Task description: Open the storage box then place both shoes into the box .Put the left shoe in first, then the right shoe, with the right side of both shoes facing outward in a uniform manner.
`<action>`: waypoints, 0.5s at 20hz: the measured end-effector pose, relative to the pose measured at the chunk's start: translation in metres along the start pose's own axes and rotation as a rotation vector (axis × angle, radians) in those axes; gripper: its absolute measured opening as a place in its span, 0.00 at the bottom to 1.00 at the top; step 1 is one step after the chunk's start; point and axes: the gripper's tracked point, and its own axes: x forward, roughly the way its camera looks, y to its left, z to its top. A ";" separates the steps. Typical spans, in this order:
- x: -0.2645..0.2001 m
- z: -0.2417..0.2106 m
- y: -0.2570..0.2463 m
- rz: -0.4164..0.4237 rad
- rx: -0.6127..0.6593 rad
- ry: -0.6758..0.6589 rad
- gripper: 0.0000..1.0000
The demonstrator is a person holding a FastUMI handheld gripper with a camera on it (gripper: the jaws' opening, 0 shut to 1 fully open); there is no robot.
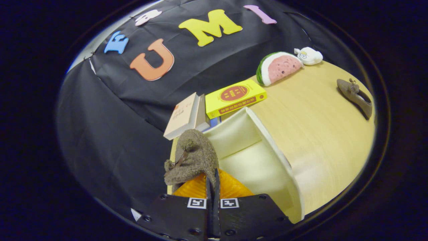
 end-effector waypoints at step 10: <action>0.023 -0.034 -0.005 -0.007 -0.032 0.132 0.30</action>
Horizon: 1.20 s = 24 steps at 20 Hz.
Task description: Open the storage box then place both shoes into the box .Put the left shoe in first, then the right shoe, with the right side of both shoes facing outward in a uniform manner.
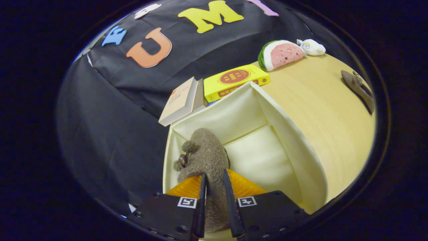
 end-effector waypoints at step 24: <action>-0.210 0.165 -0.122 0.168 -0.529 -0.450 0.95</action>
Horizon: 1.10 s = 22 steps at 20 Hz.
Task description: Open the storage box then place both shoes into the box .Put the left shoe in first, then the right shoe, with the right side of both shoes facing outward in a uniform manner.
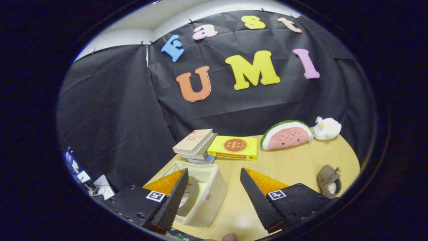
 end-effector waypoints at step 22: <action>-0.044 -0.138 -0.371 -0.329 -0.003 0.360 0.97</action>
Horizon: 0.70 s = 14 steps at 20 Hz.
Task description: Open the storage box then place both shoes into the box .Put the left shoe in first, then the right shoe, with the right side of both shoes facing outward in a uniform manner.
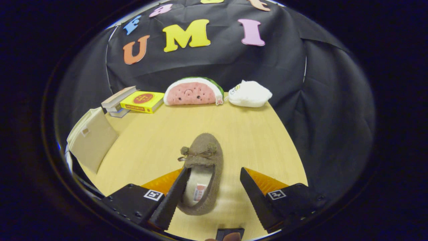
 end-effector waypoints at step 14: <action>0.048 -0.022 -0.009 0.021 0.156 0.123 0.00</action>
